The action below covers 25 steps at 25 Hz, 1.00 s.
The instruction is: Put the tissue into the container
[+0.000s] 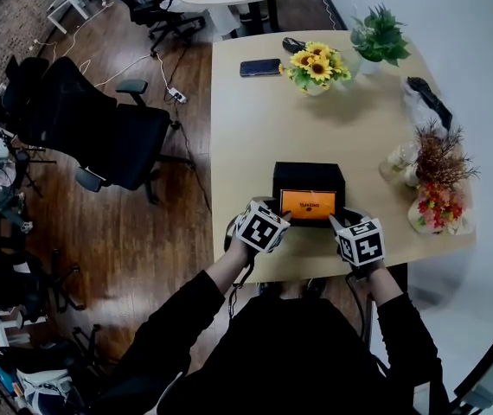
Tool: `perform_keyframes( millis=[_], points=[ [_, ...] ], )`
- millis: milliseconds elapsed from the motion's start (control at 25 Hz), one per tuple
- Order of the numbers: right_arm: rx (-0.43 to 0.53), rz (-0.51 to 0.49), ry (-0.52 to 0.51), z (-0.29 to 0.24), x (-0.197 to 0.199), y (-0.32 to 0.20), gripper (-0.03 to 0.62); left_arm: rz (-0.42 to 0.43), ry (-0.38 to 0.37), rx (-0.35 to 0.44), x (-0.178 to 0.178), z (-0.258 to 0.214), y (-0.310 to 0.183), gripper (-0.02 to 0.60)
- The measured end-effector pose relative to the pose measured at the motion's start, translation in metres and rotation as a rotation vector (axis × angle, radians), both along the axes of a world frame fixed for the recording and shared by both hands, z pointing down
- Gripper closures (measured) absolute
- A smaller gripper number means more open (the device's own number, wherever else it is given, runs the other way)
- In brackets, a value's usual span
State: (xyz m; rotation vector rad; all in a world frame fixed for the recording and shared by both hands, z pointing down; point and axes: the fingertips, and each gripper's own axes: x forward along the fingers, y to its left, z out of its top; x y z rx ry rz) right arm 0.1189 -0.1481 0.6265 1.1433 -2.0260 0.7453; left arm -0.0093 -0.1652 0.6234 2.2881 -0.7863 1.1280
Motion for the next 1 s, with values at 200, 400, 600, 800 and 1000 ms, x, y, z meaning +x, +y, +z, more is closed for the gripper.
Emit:
perform_keyframes(
  millis=[200, 400, 600, 800, 1000],
  points=[
    [0.039, 0.058, -0.027, -0.011, 0.01, 0.001, 0.489, -0.059, 0.091, -0.025, 0.0, -0.014, 0.011, 0.423],
    [0.086, 0.066, -0.118, -0.027, 0.009, 0.009, 0.493, -0.092, 0.179, -0.041, -0.001, -0.027, 0.033, 0.423],
    [0.142, 0.034, -0.195, -0.045, 0.0, 0.025, 0.496, -0.102, 0.252, 0.073, -0.002, -0.051, 0.046, 0.423],
    [0.192, 0.021, -0.207, -0.064, 0.001, 0.048, 0.5, -0.08, 0.298, 0.197, 0.0, -0.08, 0.066, 0.425],
    [0.235, 0.069, -0.234, -0.083, 0.012, 0.071, 0.505, -0.046, 0.306, 0.292, -0.004, -0.104, 0.09, 0.426]
  ],
)
